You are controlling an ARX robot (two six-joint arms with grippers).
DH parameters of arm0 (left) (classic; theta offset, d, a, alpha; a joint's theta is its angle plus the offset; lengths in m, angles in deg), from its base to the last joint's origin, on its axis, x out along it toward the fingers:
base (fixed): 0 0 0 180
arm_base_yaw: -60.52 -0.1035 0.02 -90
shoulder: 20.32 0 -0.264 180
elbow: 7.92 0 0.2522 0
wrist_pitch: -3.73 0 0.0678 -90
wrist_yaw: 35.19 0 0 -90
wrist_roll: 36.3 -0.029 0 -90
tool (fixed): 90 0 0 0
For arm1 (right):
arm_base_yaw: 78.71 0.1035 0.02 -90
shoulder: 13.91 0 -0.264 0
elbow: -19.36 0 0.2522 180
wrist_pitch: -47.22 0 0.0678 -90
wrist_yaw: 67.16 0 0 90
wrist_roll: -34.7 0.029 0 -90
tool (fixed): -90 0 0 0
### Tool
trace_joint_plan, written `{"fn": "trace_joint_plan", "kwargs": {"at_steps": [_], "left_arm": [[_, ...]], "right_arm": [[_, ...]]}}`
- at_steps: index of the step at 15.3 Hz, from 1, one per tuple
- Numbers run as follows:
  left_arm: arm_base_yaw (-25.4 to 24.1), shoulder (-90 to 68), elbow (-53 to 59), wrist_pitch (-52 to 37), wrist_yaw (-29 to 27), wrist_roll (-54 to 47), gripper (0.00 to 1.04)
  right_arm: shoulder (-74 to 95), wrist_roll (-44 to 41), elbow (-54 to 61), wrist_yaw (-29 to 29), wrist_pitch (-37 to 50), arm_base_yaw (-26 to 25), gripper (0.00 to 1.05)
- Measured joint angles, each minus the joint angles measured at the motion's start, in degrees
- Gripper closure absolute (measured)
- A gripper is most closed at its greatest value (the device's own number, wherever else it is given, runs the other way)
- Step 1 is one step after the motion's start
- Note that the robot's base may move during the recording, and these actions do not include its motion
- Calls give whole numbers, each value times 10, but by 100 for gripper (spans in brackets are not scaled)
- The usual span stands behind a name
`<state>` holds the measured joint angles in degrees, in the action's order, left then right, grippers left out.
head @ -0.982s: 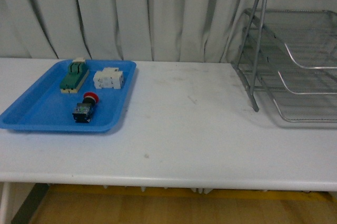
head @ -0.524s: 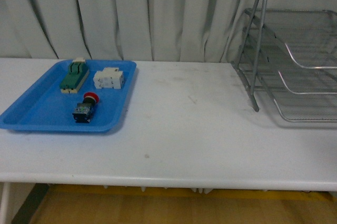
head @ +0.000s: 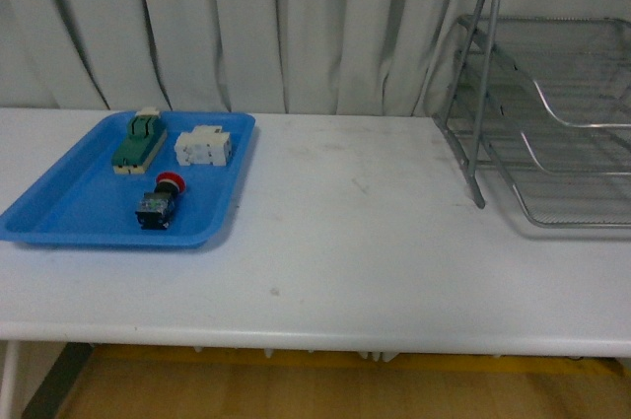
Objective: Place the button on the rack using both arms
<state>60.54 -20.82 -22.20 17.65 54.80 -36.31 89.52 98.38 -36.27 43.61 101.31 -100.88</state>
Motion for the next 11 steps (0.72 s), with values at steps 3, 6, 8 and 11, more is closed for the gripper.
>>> {"fn": "trace_joint_plan", "kwargs": {"at_steps": [3, 6, 8, 11], "left_arm": [[0, 0, 0, 0, 0, 0, 7], [0, 0, 0, 0, 0, 0, 7], [0, 0, 0, 0, 0, 0, 7], [0, 0, 0, 0, 0, 0, 7]], "right_arm": [[109, 158, -4, 24, 59, 1, 6], [189, 239, -7, 45, 54, 8, 6], [214, 249, -17, 51, 57, 11, 6], [252, 249, -46, 59, 57, 11, 6]]}}
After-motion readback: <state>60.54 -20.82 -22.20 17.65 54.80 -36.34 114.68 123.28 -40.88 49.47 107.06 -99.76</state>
